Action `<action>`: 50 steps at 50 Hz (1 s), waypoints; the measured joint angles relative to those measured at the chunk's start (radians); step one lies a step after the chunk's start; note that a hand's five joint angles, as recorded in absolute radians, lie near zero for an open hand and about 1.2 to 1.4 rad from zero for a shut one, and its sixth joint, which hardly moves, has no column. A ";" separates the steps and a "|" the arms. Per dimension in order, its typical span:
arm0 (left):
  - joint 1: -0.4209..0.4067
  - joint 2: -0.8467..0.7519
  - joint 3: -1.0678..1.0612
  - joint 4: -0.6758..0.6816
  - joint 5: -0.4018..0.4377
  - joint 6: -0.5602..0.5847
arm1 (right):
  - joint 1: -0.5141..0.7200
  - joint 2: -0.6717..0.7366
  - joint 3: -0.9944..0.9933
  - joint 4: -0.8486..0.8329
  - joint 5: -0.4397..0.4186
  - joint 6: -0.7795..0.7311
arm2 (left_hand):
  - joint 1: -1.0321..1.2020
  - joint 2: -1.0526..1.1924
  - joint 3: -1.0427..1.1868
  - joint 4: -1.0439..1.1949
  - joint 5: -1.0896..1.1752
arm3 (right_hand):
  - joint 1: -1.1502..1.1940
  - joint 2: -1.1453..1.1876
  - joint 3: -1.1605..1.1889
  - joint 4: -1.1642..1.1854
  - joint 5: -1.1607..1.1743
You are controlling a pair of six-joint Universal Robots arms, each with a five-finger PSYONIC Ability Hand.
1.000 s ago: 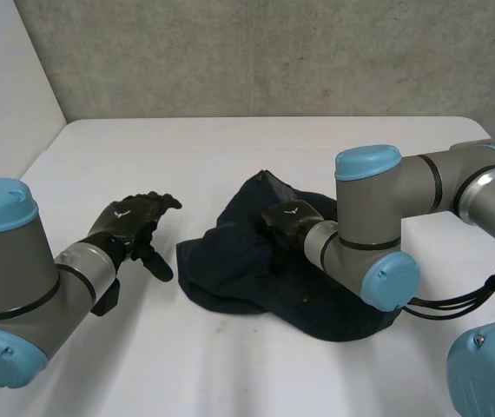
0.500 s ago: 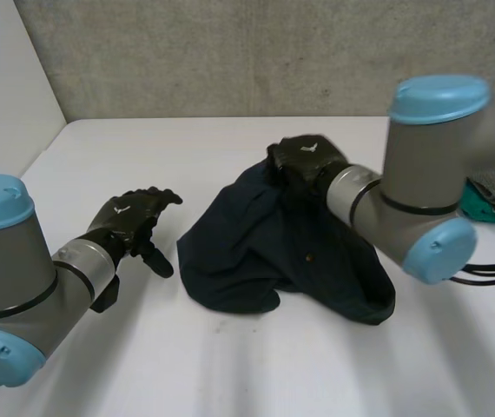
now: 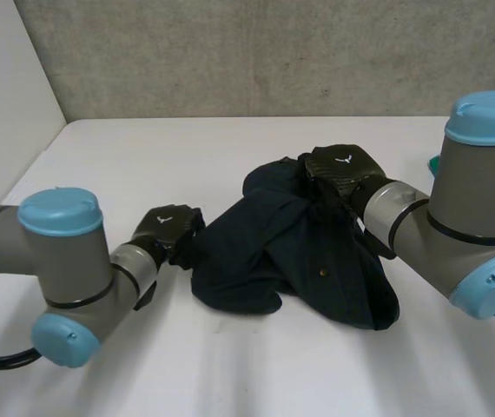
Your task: Fold the laundry.
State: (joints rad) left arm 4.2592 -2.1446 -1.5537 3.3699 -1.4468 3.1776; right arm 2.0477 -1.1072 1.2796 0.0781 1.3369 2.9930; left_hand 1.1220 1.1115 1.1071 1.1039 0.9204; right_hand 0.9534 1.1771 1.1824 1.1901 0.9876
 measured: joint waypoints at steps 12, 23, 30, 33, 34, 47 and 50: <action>-0.034 0.217 0.078 0.024 -0.008 -0.002 | -0.007 -0.145 0.003 0.030 0.016 -0.185 | 0.025 0.082 0.082 0.092 0.061 | 0.040 0.000 0.000 0.000 0.000; -0.035 0.461 0.135 0.040 -0.007 -0.009 | -0.006 -0.394 -0.020 0.047 0.044 -0.269 | 0.025 0.083 0.086 0.094 0.061 | 0.041 0.006 0.000 0.000 0.000; -0.038 0.419 0.130 0.044 -0.006 -0.002 | -0.016 -0.419 -0.010 0.089 0.039 -0.269 | 0.025 0.083 0.086 0.094 0.061 | 0.041 0.006 0.000 0.000 0.000; -0.038 0.356 0.123 0.045 -0.006 -0.001 | -0.025 -0.371 0.002 0.121 0.034 -0.266 | 0.025 0.084 0.086 0.095 0.061 | 0.041 0.006 0.000 0.000 0.001; -0.038 0.345 0.123 0.045 -0.007 -0.001 | -0.025 -0.363 0.003 0.124 0.034 -0.265 | 0.025 0.084 0.086 0.095 0.061 | 0.041 0.006 0.000 0.000 0.001; -0.063 0.133 0.112 0.018 -0.011 0.010 | -0.048 -0.082 -0.001 0.270 0.028 -0.250 | 0.025 0.085 0.086 0.095 0.061 | -0.531 -0.700 -0.699 -0.703 -0.675; -0.064 0.144 0.095 0.004 -0.010 0.012 | -0.075 -0.084 -0.009 0.282 0.025 -0.252 | 0.025 0.085 0.086 0.095 0.061 | -0.608 -0.781 -0.791 -0.809 -0.780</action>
State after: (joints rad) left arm 4.1947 -2.0006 -1.4590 3.3736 -1.4573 3.1893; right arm 1.9725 -1.1913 1.2705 0.3599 1.3623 2.7409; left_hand 1.1466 1.1968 1.1933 1.1985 0.9811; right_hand 0.3449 0.3964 0.3915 0.3809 0.2079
